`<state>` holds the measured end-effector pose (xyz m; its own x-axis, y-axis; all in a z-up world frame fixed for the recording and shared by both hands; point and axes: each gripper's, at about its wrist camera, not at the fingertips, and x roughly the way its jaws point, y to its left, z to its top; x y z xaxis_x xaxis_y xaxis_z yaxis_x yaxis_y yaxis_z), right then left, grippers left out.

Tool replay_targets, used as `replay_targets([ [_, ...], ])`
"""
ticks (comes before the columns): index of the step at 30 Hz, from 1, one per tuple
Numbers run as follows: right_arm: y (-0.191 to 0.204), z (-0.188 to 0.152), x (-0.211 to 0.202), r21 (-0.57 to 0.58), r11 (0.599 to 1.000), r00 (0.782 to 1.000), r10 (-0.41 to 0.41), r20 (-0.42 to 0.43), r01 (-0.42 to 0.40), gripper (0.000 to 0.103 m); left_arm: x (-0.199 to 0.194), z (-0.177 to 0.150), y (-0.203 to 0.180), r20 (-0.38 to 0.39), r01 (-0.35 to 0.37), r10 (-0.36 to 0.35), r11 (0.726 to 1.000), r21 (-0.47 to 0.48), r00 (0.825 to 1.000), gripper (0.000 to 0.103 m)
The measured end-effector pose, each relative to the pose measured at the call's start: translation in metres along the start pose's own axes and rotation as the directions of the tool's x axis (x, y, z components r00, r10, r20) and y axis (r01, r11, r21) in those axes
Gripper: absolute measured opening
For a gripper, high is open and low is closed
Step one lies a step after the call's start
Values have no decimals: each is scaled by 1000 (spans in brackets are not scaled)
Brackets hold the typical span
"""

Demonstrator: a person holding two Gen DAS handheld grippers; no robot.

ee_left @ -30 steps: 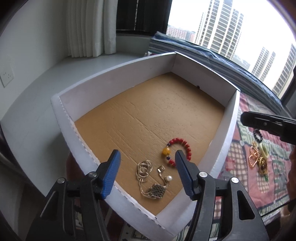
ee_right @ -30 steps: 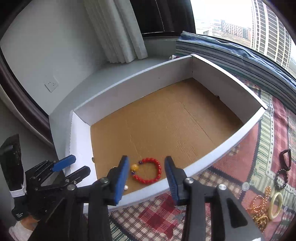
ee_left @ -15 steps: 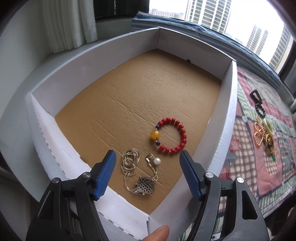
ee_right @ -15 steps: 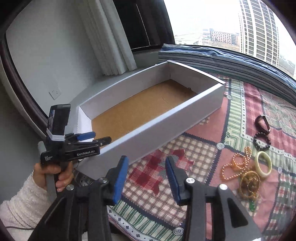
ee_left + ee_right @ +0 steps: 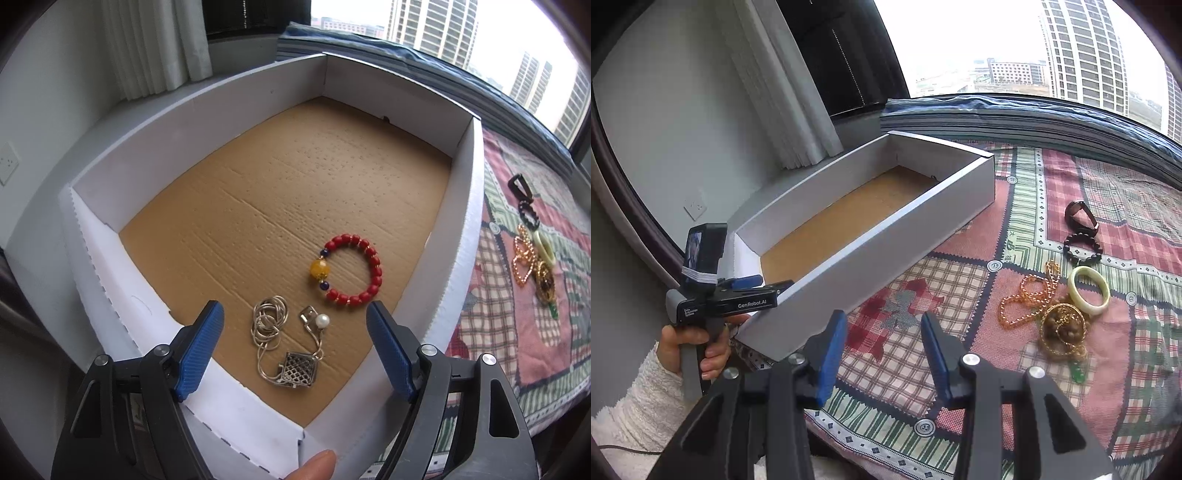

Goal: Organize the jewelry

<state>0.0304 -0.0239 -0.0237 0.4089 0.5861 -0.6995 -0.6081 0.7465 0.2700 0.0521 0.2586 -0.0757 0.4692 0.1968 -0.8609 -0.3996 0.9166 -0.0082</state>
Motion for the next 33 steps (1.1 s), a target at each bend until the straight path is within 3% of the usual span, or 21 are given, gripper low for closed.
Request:
replay_targets([
  [8, -7, -13, -11, 3, 999, 999, -34, 17, 34, 42, -11, -16, -6, 16, 7, -7, 1000, -1, 1000, 79],
  [12, -13, -17, -20, 3, 997, 996, -80, 29, 80, 45, -21, -14, -2, 44, 32, -30, 998, -50, 999, 80],
  [14, -21, -19, -28, 16, 993, 992, -116, 48, 116, 66, -34, -14, -4, 75, 38, -34, 998, -50, 997, 80],
  [16, -30, -22, -39, 28, 986, 984, -167, 67, 165, 76, -52, -12, -11, 110, 51, -46, 998, -36, 993, 83],
  [20, -49, -36, -57, 59, 961, 959, -273, 71, 269, 78, -92, -15, -38, 201, 128, -131, 991, 30, 971, 103],
  [24, -70, -59, -74, 116, 949, 949, -304, 80, 295, 78, -114, -19, -78, 237, 254, -280, 958, 131, 930, 103],
  [26, -80, -71, -78, 150, 939, 944, -322, 71, 309, 78, -114, -25, -100, 229, 280, -320, 941, 191, 919, 103],
  [30, -98, -96, -81, 217, 929, 947, -317, 49, 300, 78, -100, -42, -145, 229, 199, -263, 943, 266, 937, 103],
  [33, -106, -107, -81, 223, 910, 933, -361, 5, 351, 78, -85, -55, -166, 139, 243, -293, 924, 295, 946, 103],
])
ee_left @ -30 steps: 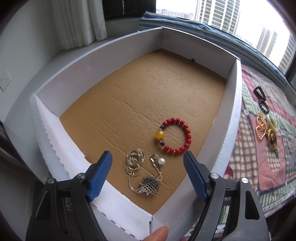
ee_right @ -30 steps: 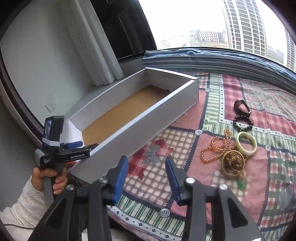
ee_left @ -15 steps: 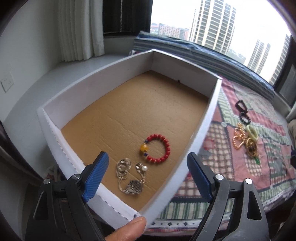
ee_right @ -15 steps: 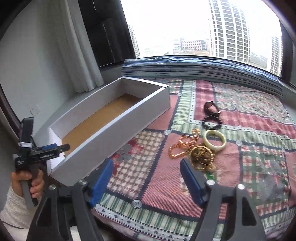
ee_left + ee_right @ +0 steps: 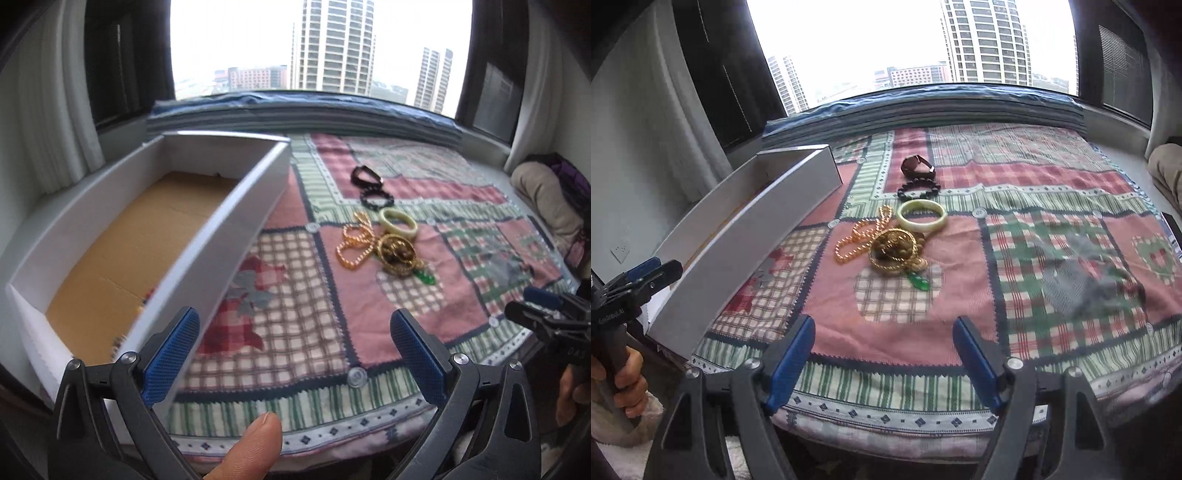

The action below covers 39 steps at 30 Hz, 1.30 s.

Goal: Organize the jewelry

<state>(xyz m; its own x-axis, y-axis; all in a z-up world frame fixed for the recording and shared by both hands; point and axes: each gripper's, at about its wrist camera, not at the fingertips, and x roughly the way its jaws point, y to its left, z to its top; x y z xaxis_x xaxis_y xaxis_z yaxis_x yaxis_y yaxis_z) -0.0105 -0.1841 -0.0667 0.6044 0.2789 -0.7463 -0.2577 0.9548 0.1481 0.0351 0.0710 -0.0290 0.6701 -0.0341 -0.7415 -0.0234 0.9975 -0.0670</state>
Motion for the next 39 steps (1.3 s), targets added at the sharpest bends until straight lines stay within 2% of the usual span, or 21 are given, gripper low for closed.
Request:
replay_targets([
  [2, -4, -5, -2, -17, 999, 999, -47, 6, 47, 78, 5, -8, -8, -36, 33, -33, 999, -2, 999, 103],
  [4, -6, -7, -4, -34, 995, 996, -89, 14, 89, 78, 10, -12, -17, -65, 27, -25, 999, 17, 998, 103],
  [9, -6, -10, -6, -73, 986, 988, -151, 30, 153, 78, 11, -11, -26, -69, 36, -34, 999, 34, 997, 102],
  [25, 11, -12, -1, -104, 985, 991, -137, 13, 137, 78, -4, -12, -29, -25, 89, -89, 995, 33, 996, 102],
  [34, 13, -14, -2, -87, 991, 994, -106, 0, 106, 78, -6, -18, -20, -22, 34, -34, 999, 18, 999, 102],
  [39, 0, -14, -5, -53, 990, 991, -130, 10, 130, 78, -11, -22, -7, -8, -3, 3, 1000, -5, 1000, 102],
])
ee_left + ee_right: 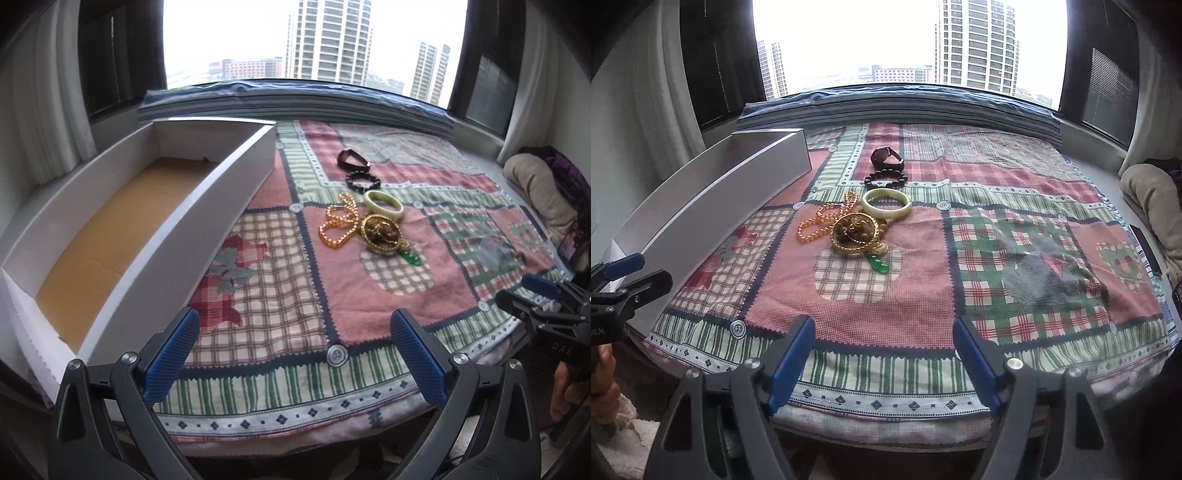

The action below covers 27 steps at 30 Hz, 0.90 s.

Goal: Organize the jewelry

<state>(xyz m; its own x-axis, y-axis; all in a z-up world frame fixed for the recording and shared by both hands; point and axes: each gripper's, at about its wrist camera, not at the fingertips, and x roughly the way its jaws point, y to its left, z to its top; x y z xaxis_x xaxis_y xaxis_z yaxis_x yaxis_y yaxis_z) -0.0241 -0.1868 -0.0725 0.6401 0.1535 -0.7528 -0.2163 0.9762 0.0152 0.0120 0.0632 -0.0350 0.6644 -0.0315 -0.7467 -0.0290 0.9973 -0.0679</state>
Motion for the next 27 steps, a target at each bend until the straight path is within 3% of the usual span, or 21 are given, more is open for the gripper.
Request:
replay_targets([
  [7, -2, -1, 9, 22, 999, 999, 25, -31, -25, 78, 13, -2, 6, -44, 9, -10, 1000, -29, 999, 102],
  [23, -13, -5, 20, 56, 997, 997, 51, -60, -48, 78, 36, 1, -21, -107, 39, -36, 999, 31, 994, 102],
  [27, -18, -6, 23, 75, 996, 996, 60, -69, -54, 78, 48, 12, -36, -131, 80, -69, 993, 82, 989, 102],
])
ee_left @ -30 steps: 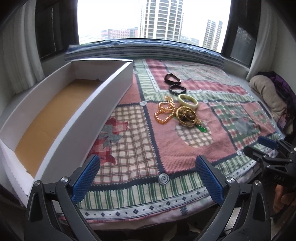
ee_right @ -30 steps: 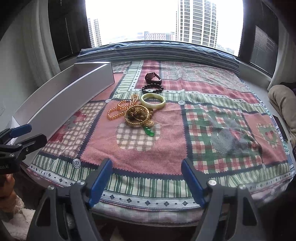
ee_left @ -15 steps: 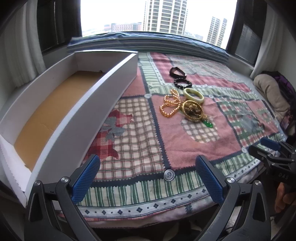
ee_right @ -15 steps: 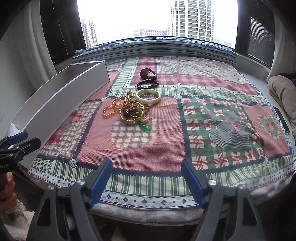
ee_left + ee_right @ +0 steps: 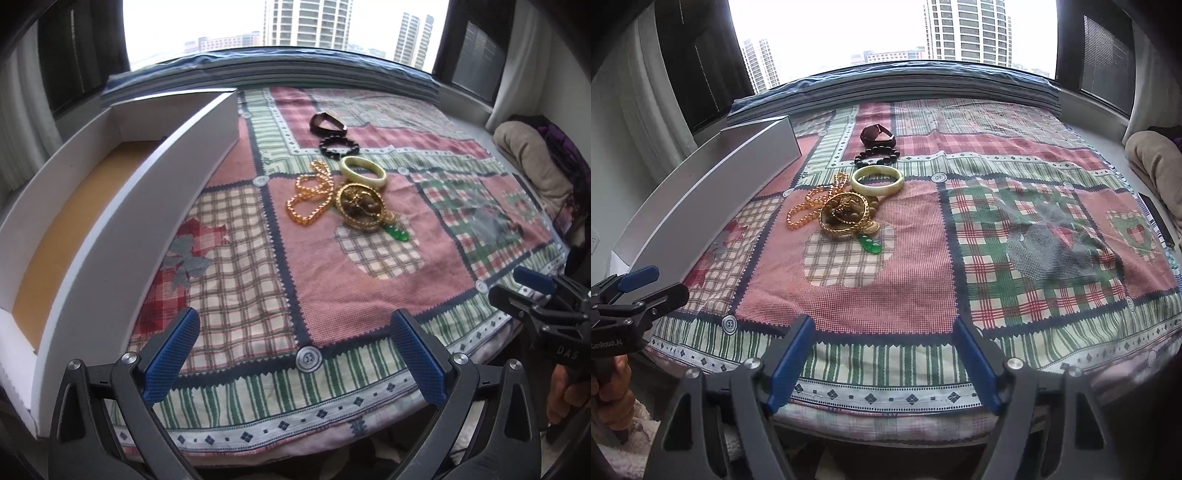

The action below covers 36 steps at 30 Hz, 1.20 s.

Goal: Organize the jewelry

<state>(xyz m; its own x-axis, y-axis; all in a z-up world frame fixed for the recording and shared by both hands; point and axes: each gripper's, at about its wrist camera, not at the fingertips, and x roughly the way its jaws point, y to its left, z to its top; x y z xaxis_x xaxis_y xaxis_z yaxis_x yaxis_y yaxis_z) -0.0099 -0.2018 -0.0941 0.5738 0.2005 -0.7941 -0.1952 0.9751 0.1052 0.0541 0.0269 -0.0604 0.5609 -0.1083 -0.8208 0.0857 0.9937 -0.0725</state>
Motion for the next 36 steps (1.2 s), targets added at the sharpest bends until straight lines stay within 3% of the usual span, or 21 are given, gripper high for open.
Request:
replay_targets([
  [5, -6, -1, 0, 18, 1000, 1000, 11, 2, -11, 78, 27, 39, -23, -65, 160, -155, 982, 98, 986, 102],
  [8, -12, -2, -1, 35, 999, 1000, 18, 7, -18, 78, 53, 66, -44, -89, 199, -185, 964, 178, 979, 102],
  [11, -20, -4, -4, 53, 998, 1000, 20, 15, -21, 79, 87, 89, -64, -120, 194, -171, 956, 220, 978, 102],
  [16, -33, -9, -7, 78, 997, 1000, 23, 19, -25, 79, 136, 110, -87, -148, 119, -80, 952, 281, 986, 102],
  [26, -52, -16, -4, 121, 992, 999, 37, 9, -37, 79, 176, 112, -91, -208, 66, -5, 956, 286, 978, 101],
  [31, -55, -16, -3, 124, 992, 999, 36, 11, -37, 79, 178, 116, -83, -218, 84, -33, 970, 227, 975, 70],
  [36, -56, -16, -1, 131, 991, 999, 31, 5, -32, 78, 169, 119, -74, -223, 115, -76, 979, 166, 972, 70],
])
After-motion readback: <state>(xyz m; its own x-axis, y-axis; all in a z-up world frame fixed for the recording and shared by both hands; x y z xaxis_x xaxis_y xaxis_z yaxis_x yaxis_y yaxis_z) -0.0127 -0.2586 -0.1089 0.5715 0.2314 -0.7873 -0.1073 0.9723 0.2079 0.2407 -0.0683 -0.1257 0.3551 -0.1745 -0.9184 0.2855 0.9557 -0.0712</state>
